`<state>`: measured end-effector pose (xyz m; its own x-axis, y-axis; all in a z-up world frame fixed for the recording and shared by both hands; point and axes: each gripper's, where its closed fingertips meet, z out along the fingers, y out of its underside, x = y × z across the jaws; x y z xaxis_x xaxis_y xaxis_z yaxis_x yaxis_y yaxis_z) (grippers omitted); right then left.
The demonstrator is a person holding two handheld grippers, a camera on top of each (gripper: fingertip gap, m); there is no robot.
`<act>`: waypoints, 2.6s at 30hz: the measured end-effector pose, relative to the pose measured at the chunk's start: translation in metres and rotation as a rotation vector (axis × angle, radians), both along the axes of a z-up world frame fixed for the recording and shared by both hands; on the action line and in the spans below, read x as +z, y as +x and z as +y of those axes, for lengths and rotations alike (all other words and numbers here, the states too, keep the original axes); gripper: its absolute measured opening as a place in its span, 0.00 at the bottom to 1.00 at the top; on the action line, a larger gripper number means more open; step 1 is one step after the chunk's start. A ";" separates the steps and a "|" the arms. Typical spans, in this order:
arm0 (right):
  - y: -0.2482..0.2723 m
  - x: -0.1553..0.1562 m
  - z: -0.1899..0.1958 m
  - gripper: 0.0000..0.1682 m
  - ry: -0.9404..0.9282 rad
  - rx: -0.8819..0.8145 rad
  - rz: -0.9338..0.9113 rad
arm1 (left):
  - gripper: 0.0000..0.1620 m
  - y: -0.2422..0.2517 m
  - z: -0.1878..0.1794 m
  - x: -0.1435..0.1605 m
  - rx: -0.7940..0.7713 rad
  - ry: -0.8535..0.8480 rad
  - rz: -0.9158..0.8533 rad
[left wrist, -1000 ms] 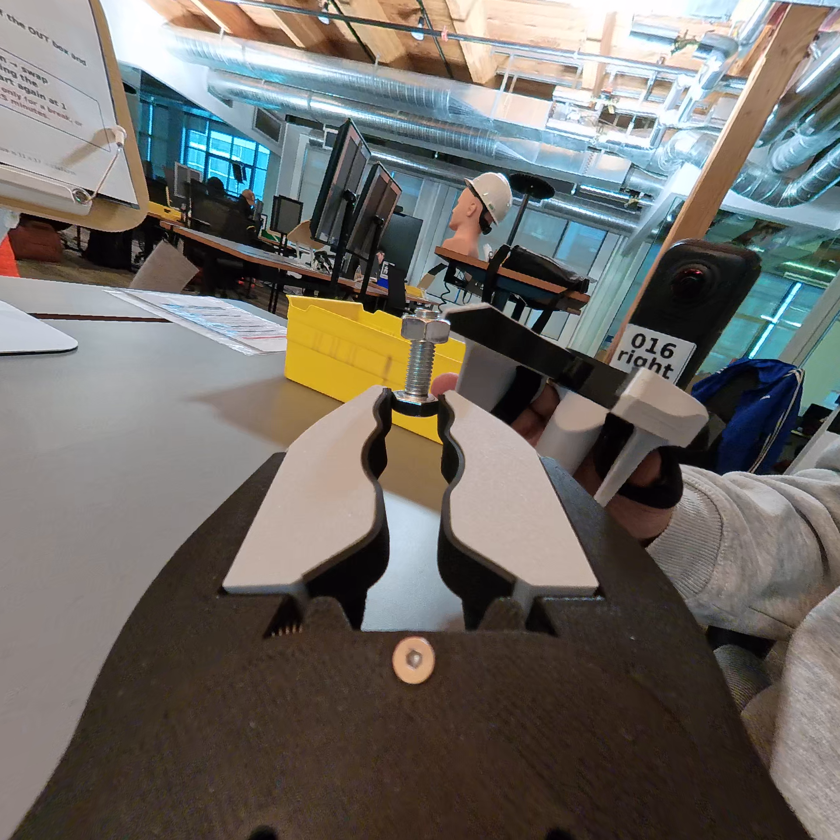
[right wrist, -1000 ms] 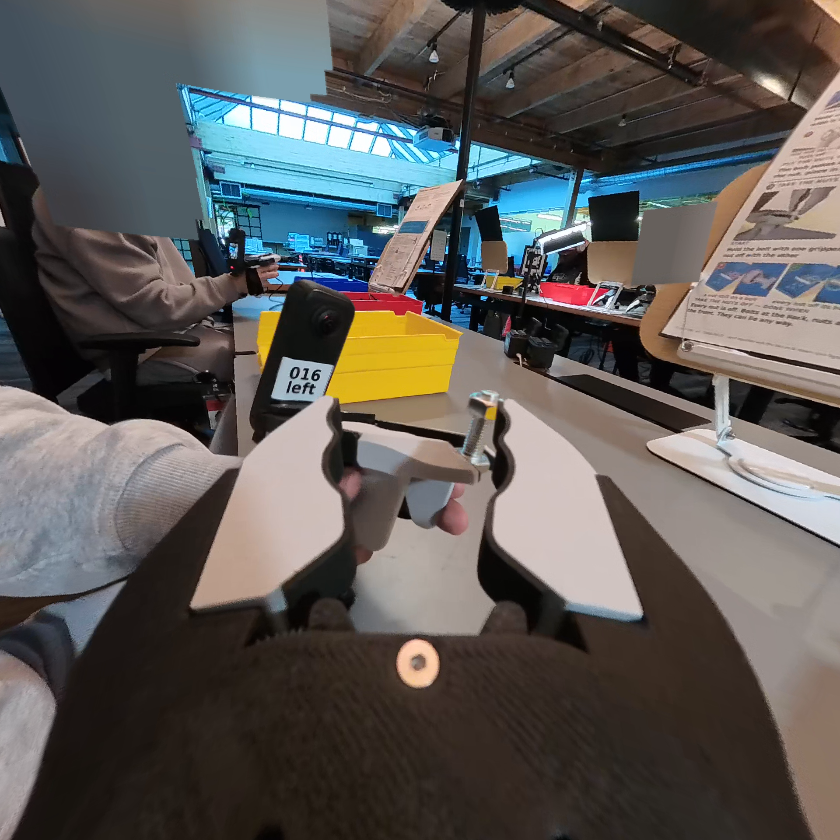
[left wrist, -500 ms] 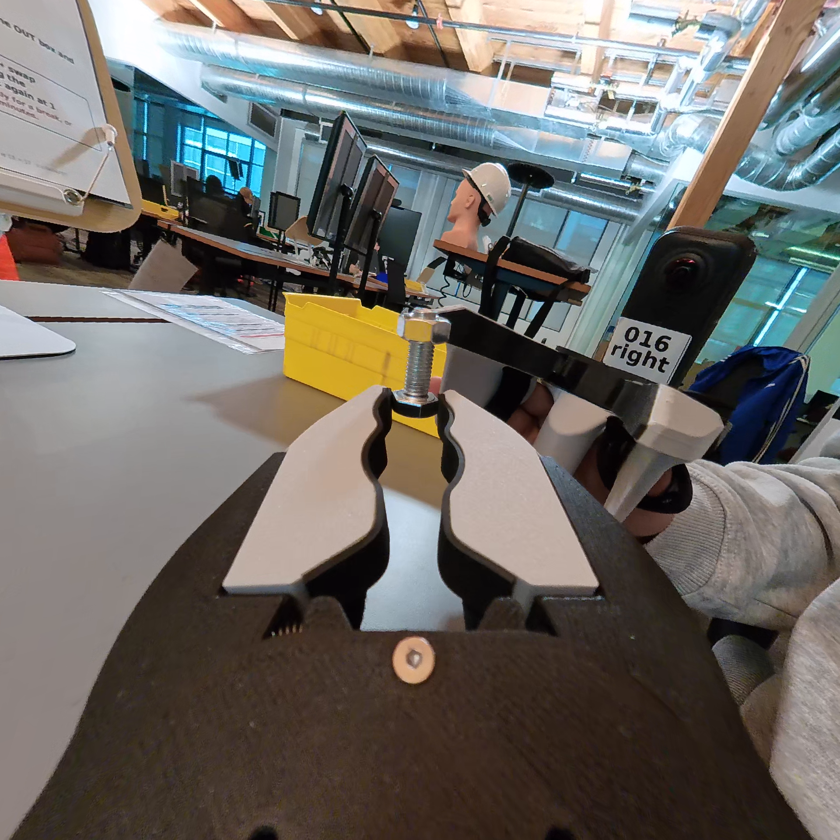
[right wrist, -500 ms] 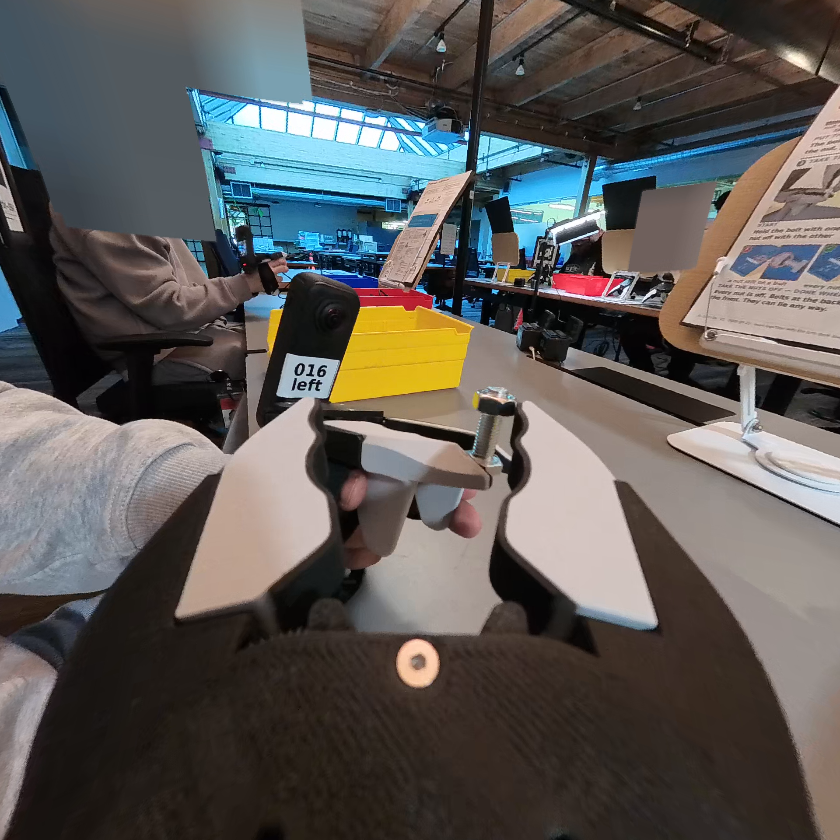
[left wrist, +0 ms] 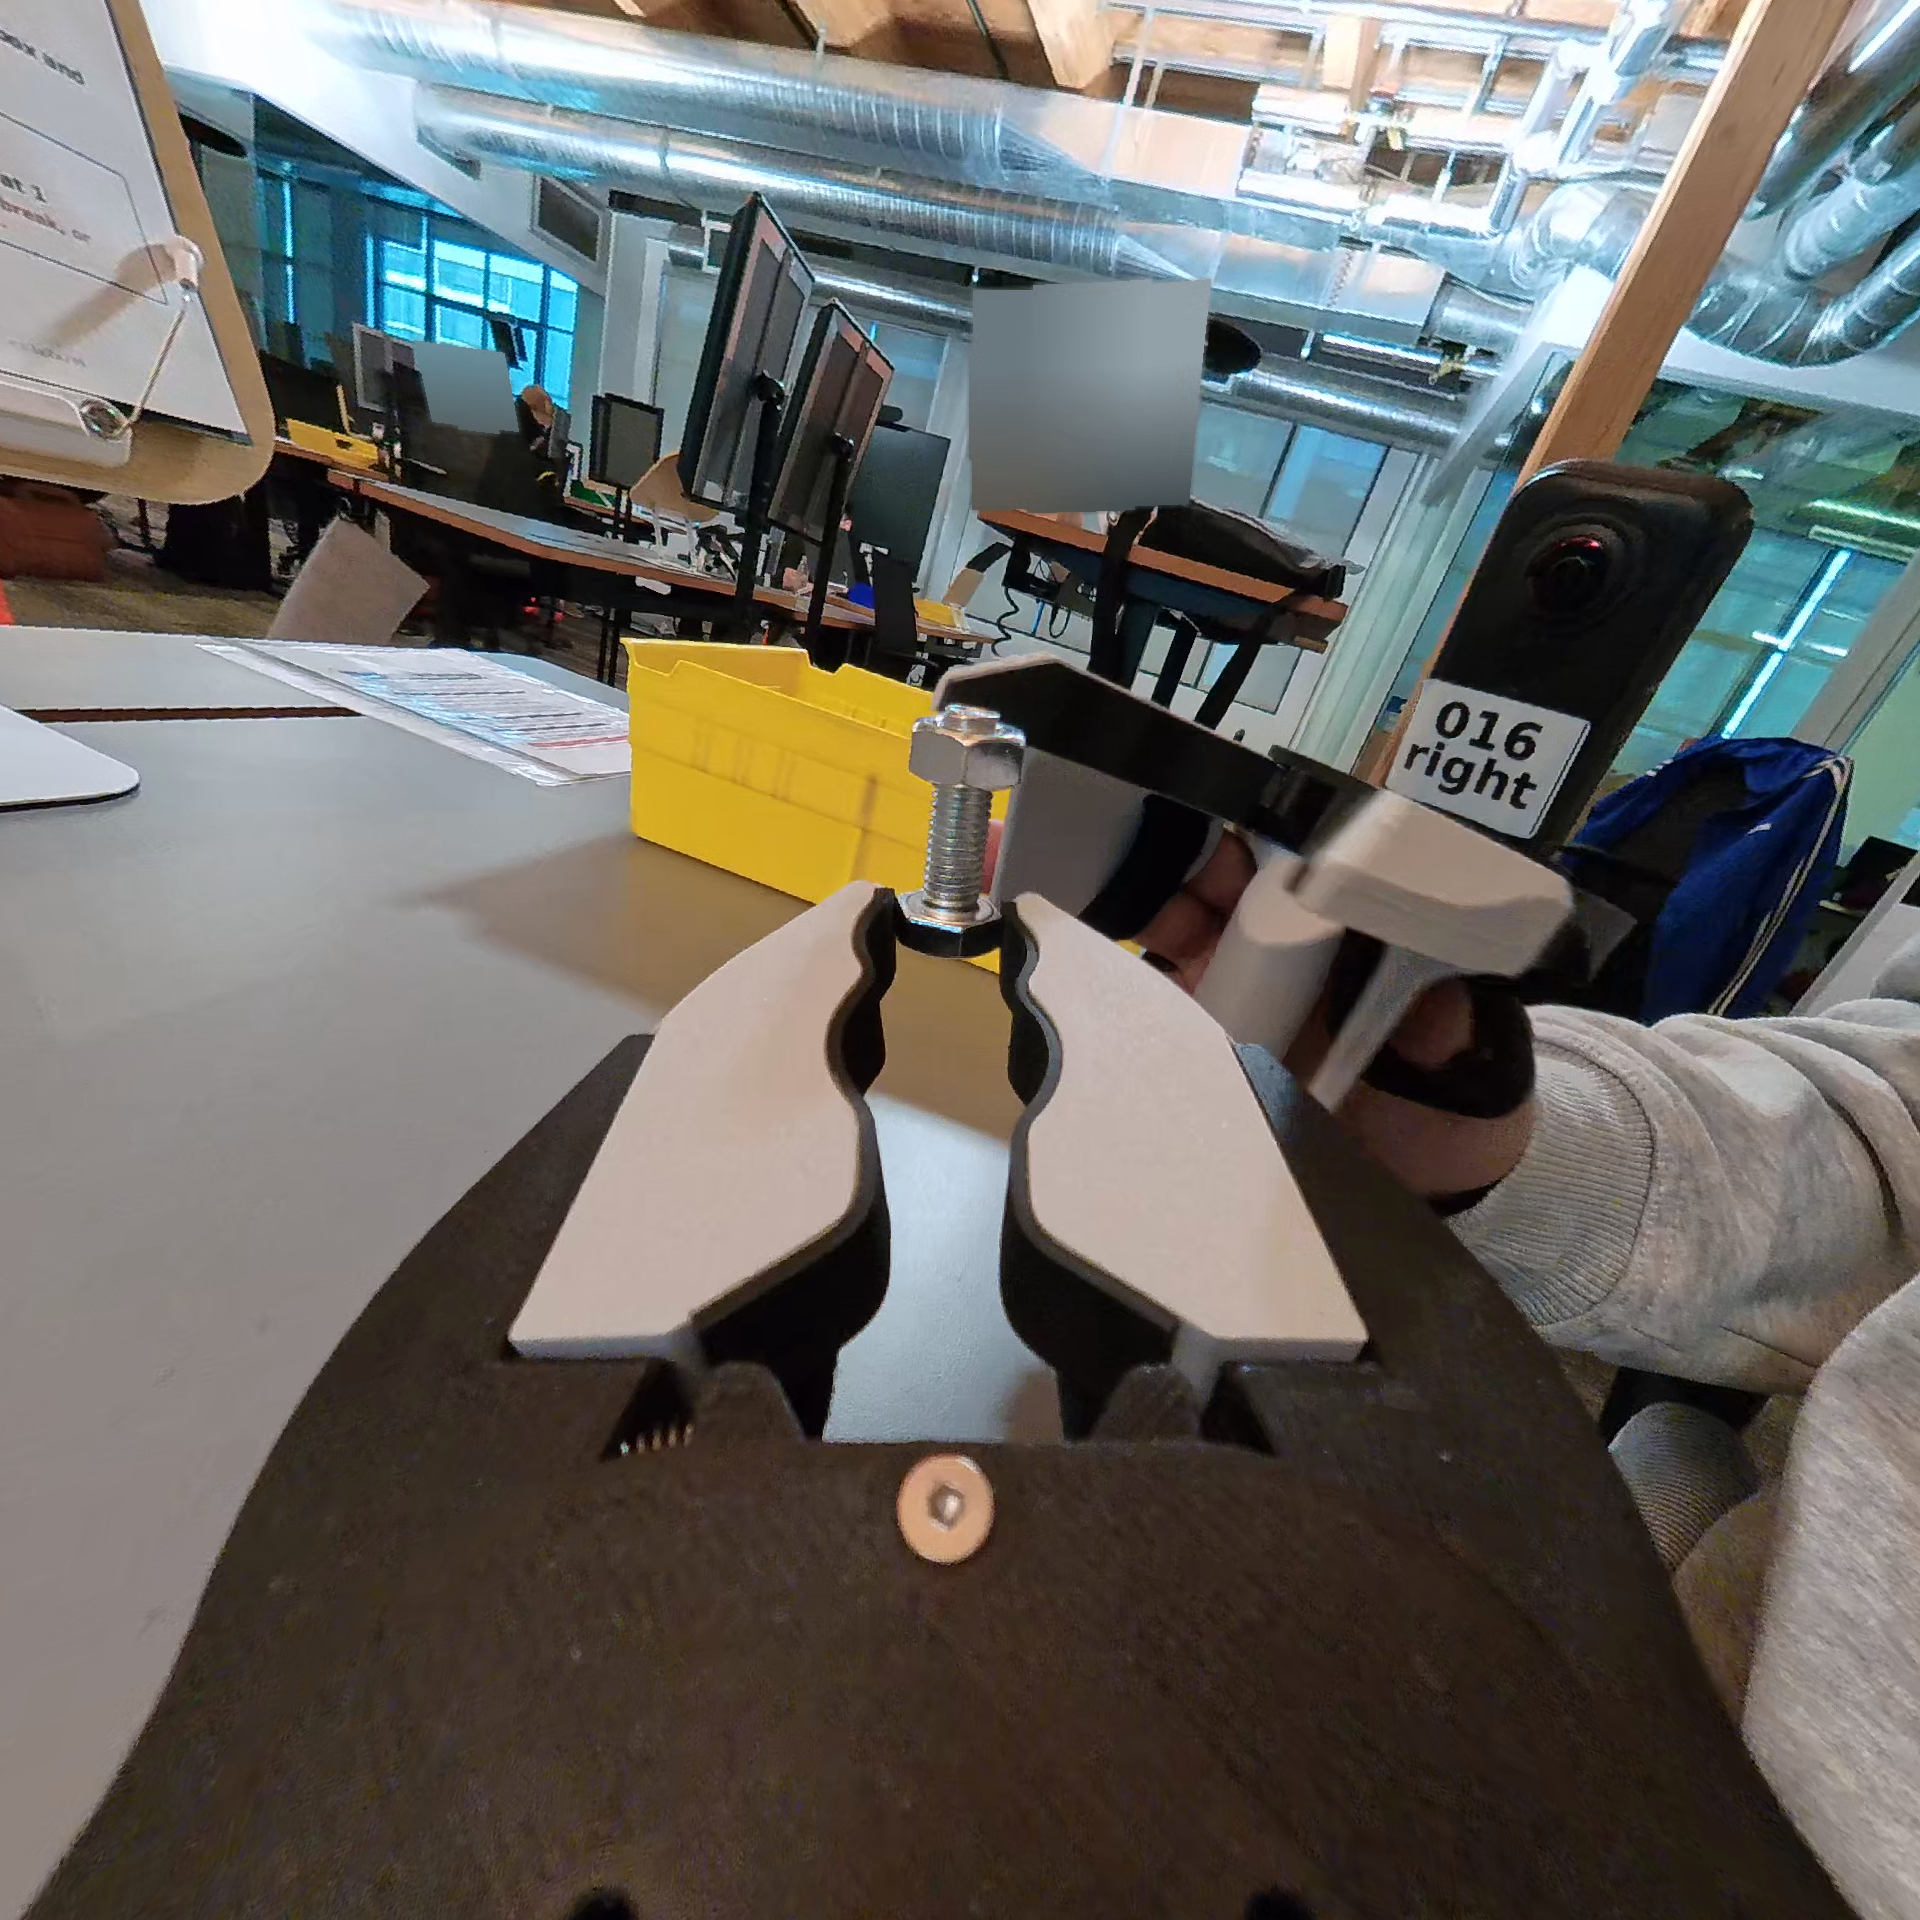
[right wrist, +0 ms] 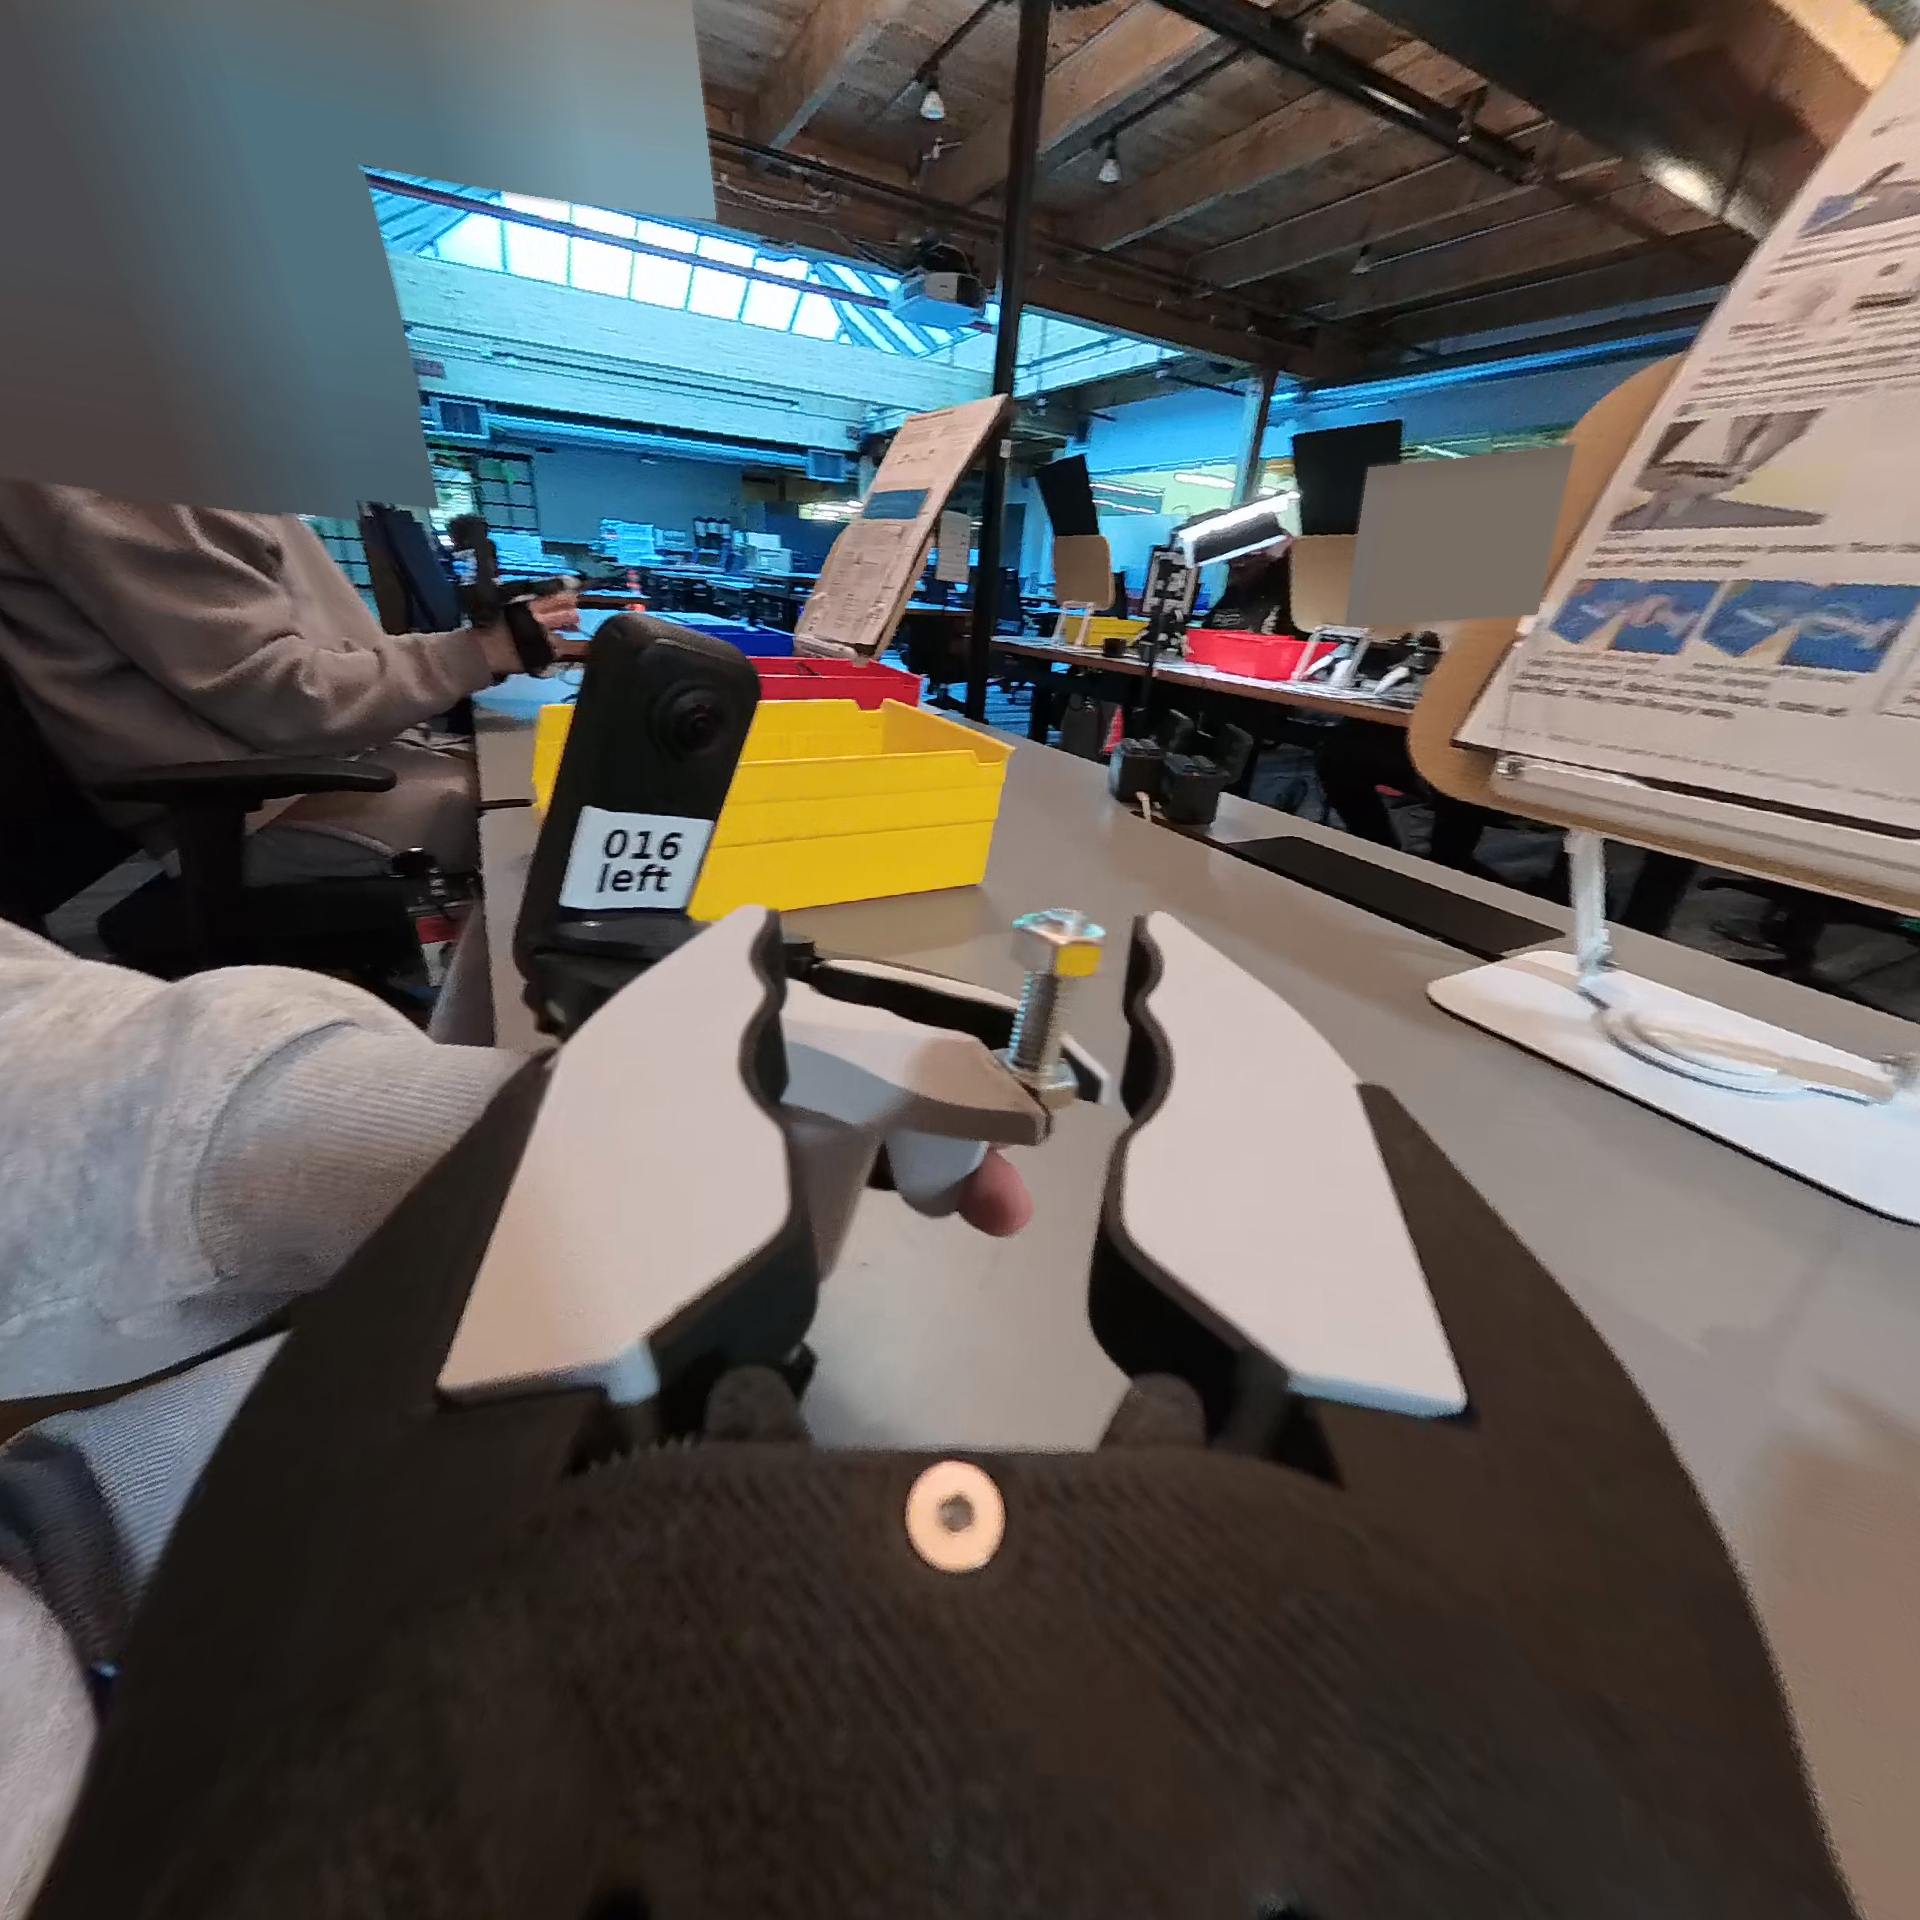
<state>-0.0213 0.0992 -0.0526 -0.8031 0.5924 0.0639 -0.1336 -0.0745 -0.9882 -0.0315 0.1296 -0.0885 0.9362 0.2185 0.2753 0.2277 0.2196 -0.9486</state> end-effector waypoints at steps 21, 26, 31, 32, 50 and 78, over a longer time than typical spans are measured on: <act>-0.012 0.004 0.026 0.15 -0.070 -0.081 -0.070 | 0.13 0.005 0.002 0.000 -0.012 -0.014 0.031; -0.010 0.001 0.018 0.20 -0.034 -0.061 -0.059 | 0.13 0.005 0.002 0.000 -0.011 -0.013 0.030; -0.015 -0.002 0.022 0.18 -0.033 -0.091 -0.079 | 0.13 0.005 0.002 0.001 -0.011 -0.012 0.030; -0.015 -0.001 0.024 0.16 -0.046 -0.087 -0.086 | 0.13 0.004 0.002 0.001 -0.011 -0.010 0.028; -0.017 0.000 0.027 0.14 -0.072 -0.094 -0.104 | 0.13 0.004 0.002 0.001 -0.011 -0.007 0.028; -0.015 -0.002 0.024 0.18 -0.100 -0.046 -0.142 | 0.13 0.004 0.002 0.001 -0.009 -0.008 0.031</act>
